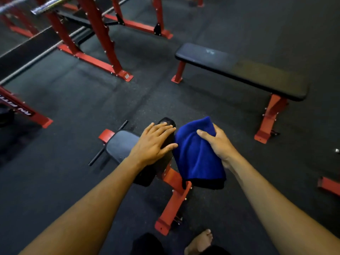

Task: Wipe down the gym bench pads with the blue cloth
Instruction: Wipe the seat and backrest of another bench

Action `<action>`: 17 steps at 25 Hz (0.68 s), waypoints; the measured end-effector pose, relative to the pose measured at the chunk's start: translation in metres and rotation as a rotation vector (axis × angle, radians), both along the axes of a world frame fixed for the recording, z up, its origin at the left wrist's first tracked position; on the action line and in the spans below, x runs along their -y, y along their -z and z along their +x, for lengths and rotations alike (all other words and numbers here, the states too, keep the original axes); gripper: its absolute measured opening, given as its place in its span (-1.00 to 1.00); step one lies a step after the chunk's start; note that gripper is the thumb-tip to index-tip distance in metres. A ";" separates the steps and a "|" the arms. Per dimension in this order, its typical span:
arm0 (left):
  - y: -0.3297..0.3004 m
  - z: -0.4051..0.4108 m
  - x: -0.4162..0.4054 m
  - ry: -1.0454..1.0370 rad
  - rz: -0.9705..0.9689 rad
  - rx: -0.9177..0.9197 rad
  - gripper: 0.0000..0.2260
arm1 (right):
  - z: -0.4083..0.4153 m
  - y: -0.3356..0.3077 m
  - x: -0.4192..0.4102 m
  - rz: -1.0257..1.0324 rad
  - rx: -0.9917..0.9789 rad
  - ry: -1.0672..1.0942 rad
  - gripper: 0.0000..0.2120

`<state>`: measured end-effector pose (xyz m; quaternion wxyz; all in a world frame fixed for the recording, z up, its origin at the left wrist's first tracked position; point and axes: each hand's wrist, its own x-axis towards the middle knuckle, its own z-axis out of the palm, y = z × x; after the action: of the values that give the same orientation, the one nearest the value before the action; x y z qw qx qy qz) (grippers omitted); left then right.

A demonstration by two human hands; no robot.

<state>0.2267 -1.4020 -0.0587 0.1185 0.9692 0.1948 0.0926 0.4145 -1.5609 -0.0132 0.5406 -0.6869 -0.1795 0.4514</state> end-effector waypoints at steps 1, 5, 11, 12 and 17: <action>0.001 -0.001 -0.001 -0.016 -0.020 0.002 -0.38 | 0.000 -0.003 -0.004 0.005 -0.006 -0.061 -0.85; 0.006 -0.003 -0.008 0.014 -0.048 -0.028 -0.42 | 0.001 -0.011 -0.007 -0.001 -0.015 0.021 -0.81; 0.007 0.002 -0.008 -0.010 -0.005 -0.221 -0.33 | 0.031 0.010 -0.030 -0.002 0.155 0.360 -0.53; 0.006 0.002 -0.007 -0.036 -0.011 -0.222 -0.30 | 0.033 0.014 -0.042 -0.006 0.181 0.324 -0.44; 0.009 0.010 0.003 -0.243 0.007 -0.211 -0.40 | 0.051 0.054 -0.114 0.107 0.307 -0.170 -0.62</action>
<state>0.2369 -1.4047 -0.0675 0.0821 0.9432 0.3217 0.0045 0.4659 -1.4468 -0.0672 0.5025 -0.7004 -0.3409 0.3752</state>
